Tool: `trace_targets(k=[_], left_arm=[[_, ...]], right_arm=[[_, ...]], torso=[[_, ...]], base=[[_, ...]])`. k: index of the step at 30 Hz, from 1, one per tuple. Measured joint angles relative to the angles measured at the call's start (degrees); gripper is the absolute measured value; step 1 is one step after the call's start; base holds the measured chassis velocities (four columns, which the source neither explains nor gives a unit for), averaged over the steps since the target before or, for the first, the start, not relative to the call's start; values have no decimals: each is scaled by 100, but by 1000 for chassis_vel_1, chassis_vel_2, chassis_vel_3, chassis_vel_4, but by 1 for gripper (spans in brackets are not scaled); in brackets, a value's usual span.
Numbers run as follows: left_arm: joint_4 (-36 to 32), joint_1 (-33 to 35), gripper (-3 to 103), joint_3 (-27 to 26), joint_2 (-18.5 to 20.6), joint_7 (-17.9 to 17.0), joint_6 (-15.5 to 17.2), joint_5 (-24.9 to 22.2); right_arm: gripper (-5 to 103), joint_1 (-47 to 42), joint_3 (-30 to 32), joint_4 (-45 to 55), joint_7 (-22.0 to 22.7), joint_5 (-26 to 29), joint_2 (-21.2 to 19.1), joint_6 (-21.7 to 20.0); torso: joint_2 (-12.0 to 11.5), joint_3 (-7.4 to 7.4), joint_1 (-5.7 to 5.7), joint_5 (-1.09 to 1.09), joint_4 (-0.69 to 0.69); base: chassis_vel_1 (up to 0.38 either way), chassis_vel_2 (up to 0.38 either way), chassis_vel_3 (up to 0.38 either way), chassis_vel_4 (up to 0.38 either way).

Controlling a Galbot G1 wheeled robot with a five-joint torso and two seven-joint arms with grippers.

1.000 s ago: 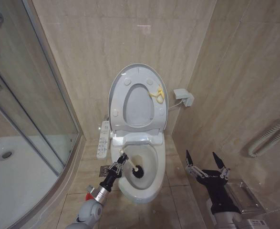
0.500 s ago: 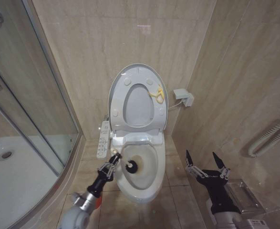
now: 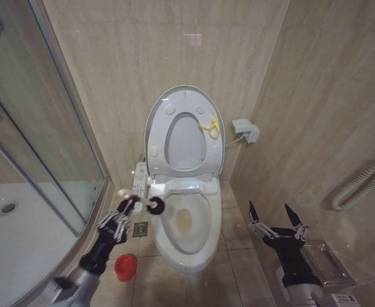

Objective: Open the toilet lid, clean the toilet bowl with a toilet brush, close the toilet lid, and flush.

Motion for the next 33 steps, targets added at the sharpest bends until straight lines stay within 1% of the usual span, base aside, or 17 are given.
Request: trace_targets(k=[2, 3, 4, 7, 8, 12, 13, 16, 17, 20, 21, 22, 23, 25, 26, 28, 33], left_arm=[[-301, 361, 15, -142, -226, -187, 9, 178], [-301, 361, 15, -142, -226, -187, 9, 178], [-379, 495, 15, -207, -349, -259, -13, 316], [-218, 728, 15, -400, -687, -486, -224, 739], [-218, 728, 15, -400, -687, -486, -224, 739], [595, 515, 15, -439, -771, -690, -499, 804], [595, 515, 15, -439, -771, -690, -499, 804], [1282, 169, 15, -201, -727, -872, -548, 733], [1282, 169, 15, -201, -727, -872, -548, 733], [2008, -126, 15, -80, -746, -920, -708, 706], [2008, -126, 15, -80, -746, -920, -708, 706], [2363, -274, 15, -42, -742, -956, -776, 690], [2527, -337, 15, -28, -737, -972, -800, 678], [2677, -398, 15, -16, -731, -984, -813, 655], [3010, -533, 15, 42, -710, -1041, -799, 521], [3306, -671, 15, 87, -692, -1095, -764, 428], [3649, -842, 15, 90, -653, -1102, -775, 369]], right_arm=[[100, 0, 0, 0, 0, 0, 0, 0], [100, 0, 0, 0, 0, 0, 0, 0], [100, 0, 0, 0, 0, 0, 0, 0], [100, 0, 0, 0, 0, 0, 0, 0], [100, 0, 0, 0, 0, 0, 0, 0], [100, 0, 0, 0, 0, 0, 0, 0], [100, 0, 0, 0, 0, 0, 0, 0], [100, 0, 0, 0, 1, 0, 0, 0], [100, 0, 0, 0, 1, 0, 0, 0], [100, 0, 0, 0, -1, 0, 0, 0], [100, 0, 0, 0, -1, 0, 0, 0], [100, 0, 0, 0, 0, 0, 0, 0], [100, 0, 0, 0, 0, 0, 0, 0], [100, 0, 0, 0, 0, 0, 0, 0], [100, 0, 0, 0, 0, 0, 0, 0], [100, 0, 0, 0, 0, 0, 0, 0], [100, 0, 0, 0, 0, 0, 0, 0]], torso=[[0, 0, 0, 1, 0], [0, 0, 0, 1, 0], [0, 0, 0, 2, -1], [0, 0, 0, 2, -2], [0, 0, 0, 2, -2], [0, 0, 0, 0, -1], [0, 0, 0, 0, -1], [0, 1, 0, -1, -4], [0, 1, 0, -1, -4], [0, 1, 1, 0, -2], [0, 1, 1, 0, -2], [0, 1, 0, -1, -2], [0, 0, 1, -1, -2], [0, 1, 0, -1, -2], [0, 1, 1, 0, -2], [-1, 1, 1, -1, -2], [0, 1, 1, 0, -2]], base=[[0, 0, 0, 0], [0, 0, 0, 0], [0, 0, 0, 0], [0, 0, 0, 0], [0, 0, 0, 0], [0, 0, 0, 0], [0, 0, 0, 0], [0, 0, 0, 0], [0, 0, 0, 0], [0, 0, 0, 0], [0, 0, 0, 0], [0, 0, 0, 0], [0, 0, 0, 0], [0, 0, 0, 0], [0, 0, 0, 0], [0, 0, 0, 0], [0, 0, 0, 0]])
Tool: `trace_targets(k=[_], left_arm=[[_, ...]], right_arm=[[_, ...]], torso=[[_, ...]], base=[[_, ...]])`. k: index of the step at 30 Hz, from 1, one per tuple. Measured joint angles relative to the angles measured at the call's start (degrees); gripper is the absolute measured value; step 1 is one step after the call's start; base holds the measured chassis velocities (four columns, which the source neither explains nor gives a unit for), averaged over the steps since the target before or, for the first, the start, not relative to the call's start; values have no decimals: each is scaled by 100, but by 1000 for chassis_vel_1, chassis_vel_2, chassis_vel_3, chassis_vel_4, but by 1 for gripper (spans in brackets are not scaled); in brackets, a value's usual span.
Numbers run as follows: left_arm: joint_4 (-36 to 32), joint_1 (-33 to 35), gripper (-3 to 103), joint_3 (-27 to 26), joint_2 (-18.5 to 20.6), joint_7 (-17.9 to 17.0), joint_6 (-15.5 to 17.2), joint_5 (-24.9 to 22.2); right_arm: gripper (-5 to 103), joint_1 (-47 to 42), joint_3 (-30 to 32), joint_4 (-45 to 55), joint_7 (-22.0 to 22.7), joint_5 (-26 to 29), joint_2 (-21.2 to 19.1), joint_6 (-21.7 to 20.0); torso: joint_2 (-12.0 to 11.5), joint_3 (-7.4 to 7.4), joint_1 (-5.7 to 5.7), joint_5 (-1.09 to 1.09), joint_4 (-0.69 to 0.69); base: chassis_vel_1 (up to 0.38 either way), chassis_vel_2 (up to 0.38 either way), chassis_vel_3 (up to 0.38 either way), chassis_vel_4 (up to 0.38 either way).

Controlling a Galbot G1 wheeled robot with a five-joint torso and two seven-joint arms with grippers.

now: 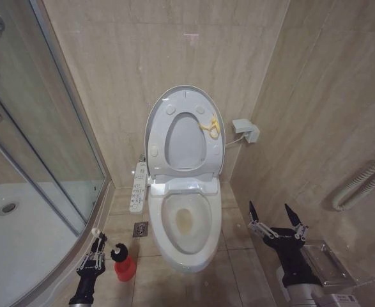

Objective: Open the toilet lid, clean the toilet bowl with a toilet brush, close the toilet lid, and flush.

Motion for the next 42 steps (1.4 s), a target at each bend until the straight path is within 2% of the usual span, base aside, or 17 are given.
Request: trace_targets(k=[5, 10, 12, 14, 16, 29, 36, 42], left_arm=[[521, -243, 15, 28, 63, 145, -36, -234], [1214, -549, 15, 141, 111, 411, -229, -440], [1290, -593, 15, 155, 115, 463, -263, -482], [1689, -800, 15, 214, 129, 810, -488, -655], [1932, -915, 15, 260, 154, 953, -582, -676], [2815, -1339, 15, 477, 192, 1232, -765, -868], [3497, -1626, 15, 596, 210, 1508, -825, -1206], [3667, -1761, 15, 714, 196, 1571, -825, -1230]], right_arm=[[100, 0, 0, 0, 0, 0, 0, 0], [100, 0, 0, 0, 0, 0, 0, 0], [100, 0, 0, 0, 0, 0, 0, 0], [100, 0, 0, 0, 0, 1, 0, 0], [100, 0, 0, 0, 1, 0, 0, 0], [100, 0, 0, 0, 0, 0, 0, 0], [100, 0, 0, 0, 1, 0, 0, 0], [100, 0, 0, 0, 0, 0, 0, 0]], torso=[[0, 0, 0, 0, 1], [0, 0, 0, 0, 1], [0, 0, 0, 0, 1], [0, 0, 0, 0, 0], [0, 0, 0, 0, 0], [0, 0, 0, 0, 0], [0, 0, 0, 0, 0], [0, 0, 0, -1, 1]], base=[[0, 0, 0, 0], [0, 0, 0, 0], [0, 0, 0, 0], [0, 0, 0, 0], [0, 0, 0, 0], [0, 0, 0, 0], [0, 0, 0, 0], [0, 0, 0, 0]])
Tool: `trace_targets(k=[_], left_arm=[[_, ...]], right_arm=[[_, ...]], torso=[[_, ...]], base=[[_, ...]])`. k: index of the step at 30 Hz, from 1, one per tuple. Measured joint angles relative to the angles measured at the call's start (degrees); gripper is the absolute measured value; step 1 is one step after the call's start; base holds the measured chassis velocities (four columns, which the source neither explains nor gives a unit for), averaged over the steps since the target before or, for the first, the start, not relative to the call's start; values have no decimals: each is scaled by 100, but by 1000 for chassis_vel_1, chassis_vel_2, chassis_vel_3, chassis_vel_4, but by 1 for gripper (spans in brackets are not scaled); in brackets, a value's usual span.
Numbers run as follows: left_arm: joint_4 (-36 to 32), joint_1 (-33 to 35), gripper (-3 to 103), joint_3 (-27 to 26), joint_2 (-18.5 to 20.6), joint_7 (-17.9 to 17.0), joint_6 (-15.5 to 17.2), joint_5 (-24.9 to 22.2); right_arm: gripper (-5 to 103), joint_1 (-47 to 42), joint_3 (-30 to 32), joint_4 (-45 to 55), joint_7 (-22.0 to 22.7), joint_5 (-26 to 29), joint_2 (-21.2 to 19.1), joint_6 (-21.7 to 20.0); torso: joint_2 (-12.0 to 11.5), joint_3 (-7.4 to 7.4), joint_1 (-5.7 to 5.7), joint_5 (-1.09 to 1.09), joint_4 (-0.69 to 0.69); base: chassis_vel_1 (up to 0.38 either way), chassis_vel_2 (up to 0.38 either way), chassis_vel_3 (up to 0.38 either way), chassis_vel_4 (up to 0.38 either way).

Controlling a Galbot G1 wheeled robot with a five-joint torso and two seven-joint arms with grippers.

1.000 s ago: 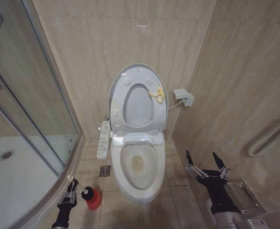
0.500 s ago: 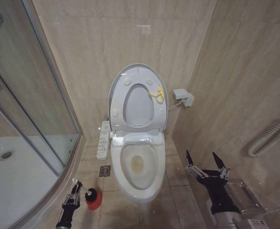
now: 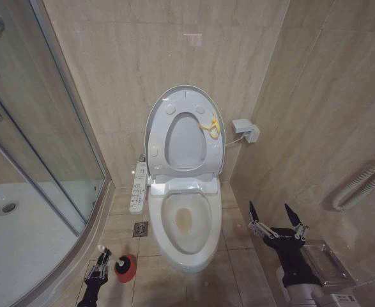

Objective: Open the toilet lid, clean the toilet bowl with a toilet brush, close the toilet lid, and flush.

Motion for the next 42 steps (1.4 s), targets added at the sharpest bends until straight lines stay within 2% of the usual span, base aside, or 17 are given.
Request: trace_targets(k=[8, 21, 22, 23, 27, 28, 30, 34, 35, 36, 37, 40, 41, 42], left_arm=[[505, -253, 15, 58, 24, -10, -1, 298], [462, -131, 15, -33, -16, -139, -4, 623], [466, -117, 20, -41, -16, -151, 8, 634], [464, -101, 20, -43, -18, -163, 6, 638], [414, -71, 20, -82, -11, -184, 7, 678], [367, -41, 48, -96, -11, -187, 8, 679], [318, -15, 48, -108, -11, -191, 8, 677], [-98, 201, 48, -96, -10, -309, 17, 552], [-501, 363, 48, -101, -4, -409, 89, 481], [-934, 508, 75, -126, -3, -489, 176, 429], [-934, 508, 75, -126, -3, -489, 176, 429], [-2272, 913, 75, -270, -10, -791, 485, 471], [-2272, 913, 75, -270, -10, -791, 485, 471], [-2793, 1065, 75, -323, -13, -968, 656, 504]], right_arm=[[100, 0, 0, 0, 0, 0, 0, 0], [100, 0, 0, 0, 0, 0, 0, 0], [100, 0, 0, 0, 0, 0, 0, 0], [100, 0, 0, 0, 0, 0, 0, 0], [100, 0, 0, 0, 0, 0, 0, 0], [100, 0, 0, 0, 0, 0, 0, 0], [100, 0, 0, 0, 0, 0, 0, 0], [100, 0, 0, 0, 0, 0, 0, 0], [100, 0, 0, 0, 0, 0, 0, 0], [100, 0, 0, 0, -1, 0, 0, 0], [100, 0, 0, 0, -1, 0, 0, 0], [100, 0, 0, 0, 2, 0, 0, 0], [100, 0, 0, 0, 2, 0, 0, 0], [100, 0, 0, 0, 1, 0, 0, 0]], torso=[[0, 0, 0, 1, 0], [0, -1, 0, 2, 0], [0, -1, 0, 1, -2], [0, 1, 0, -3, 3], [0, 0, 0, 0, -1], [0, 0, 0, -1, -1], [0, 0, 0, 0, 0], [0, 0, 0, 0, 0], [0, 0, 0, 0, 1], [0, 0, 0, 0, 2], [0, 0, 0, 0, 2], [0, 0, 0, 1, -1], [0, 0, 0, 1, -1], [0, 0, 0, 2, -1]], base=[[0, 0, 0, 0], [0, 0, 0, 0], [0, 0, 0, 0], [0, 0, 0, 0], [0, 0, 0, 0], [0, 0, 0, 0], [0, 0, 0, 0], [0, 0, 0, 0], [0, 0, 0, 0], [0, 0, 0, 0], [0, 0, 0, 0], [0, 0, 0, 0], [0, 0, 0, 0], [0, 0, 0, 0]])
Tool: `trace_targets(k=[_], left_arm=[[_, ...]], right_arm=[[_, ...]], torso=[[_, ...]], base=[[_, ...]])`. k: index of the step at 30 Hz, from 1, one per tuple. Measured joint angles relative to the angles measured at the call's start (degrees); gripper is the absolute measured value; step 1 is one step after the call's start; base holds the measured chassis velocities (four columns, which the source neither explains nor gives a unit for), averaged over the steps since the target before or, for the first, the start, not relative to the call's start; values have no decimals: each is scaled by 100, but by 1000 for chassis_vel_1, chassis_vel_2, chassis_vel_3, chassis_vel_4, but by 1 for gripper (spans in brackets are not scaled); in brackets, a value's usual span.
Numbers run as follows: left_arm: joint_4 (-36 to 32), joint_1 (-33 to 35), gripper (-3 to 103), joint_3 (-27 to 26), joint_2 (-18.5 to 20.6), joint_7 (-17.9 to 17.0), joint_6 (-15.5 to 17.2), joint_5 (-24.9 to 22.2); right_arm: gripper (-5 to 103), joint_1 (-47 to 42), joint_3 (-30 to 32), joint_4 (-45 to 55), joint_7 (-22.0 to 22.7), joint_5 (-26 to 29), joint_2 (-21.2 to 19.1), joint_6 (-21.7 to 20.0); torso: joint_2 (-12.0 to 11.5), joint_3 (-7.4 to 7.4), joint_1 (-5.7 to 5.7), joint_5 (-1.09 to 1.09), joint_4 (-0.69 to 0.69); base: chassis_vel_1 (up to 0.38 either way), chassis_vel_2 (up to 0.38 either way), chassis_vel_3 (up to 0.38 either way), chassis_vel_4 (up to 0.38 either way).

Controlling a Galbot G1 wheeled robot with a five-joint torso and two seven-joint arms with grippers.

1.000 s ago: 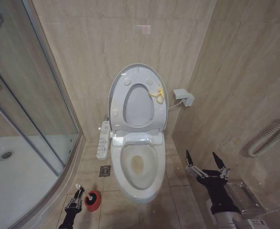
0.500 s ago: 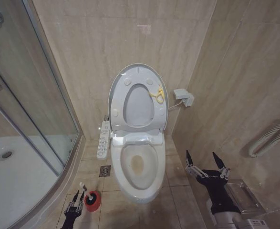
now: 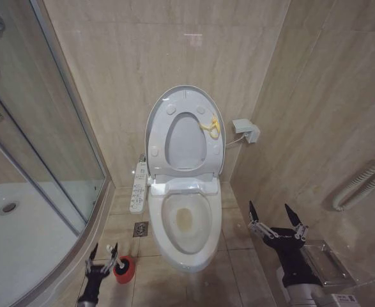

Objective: Open the toilet lid, clean the toilet bowl with a toilet brush, close the toilet lid, and flush.

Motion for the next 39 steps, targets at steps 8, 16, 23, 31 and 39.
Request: trace_targets(k=[8, 16, 23, 31, 39], left_arm=[[-2634, 965, 98, -145, -15, -1032, 1230, 433], [-5052, 2337, 100, 78, -44, -1709, 2847, 1071], [-6260, 3029, 100, -30, -98, -1765, 3438, 1783], [-6585, 3122, 100, -500, -10, -1778, 3552, 1742], [-6545, 3167, 100, -914, -176, -2051, 3411, 1839]], right_arm=[[100, 0, 0, 0, 3, 0, -1, 0], [100, 0, 0, 0, -2, 0, 0, 0], [100, 0, 0, 0, -1, 0, 0, 0], [100, 0, 0, 0, -1, 0, 0, 0], [100, 0, 0, 0, -1, 0, 0, 0]], torso=[[0, 0, 0, 0, 1], [1, 0, 0, 0, 2], [0, -1, -1, 0, 1], [0, 0, -1, -2, 0], [0, 0, 0, -1, 1]], base=[[0, 0, 0, 0], [0, 0, 0, 0], [0, 0, 0, 0], [0, 0, 0, 0], [0, 0, 0, 0]])
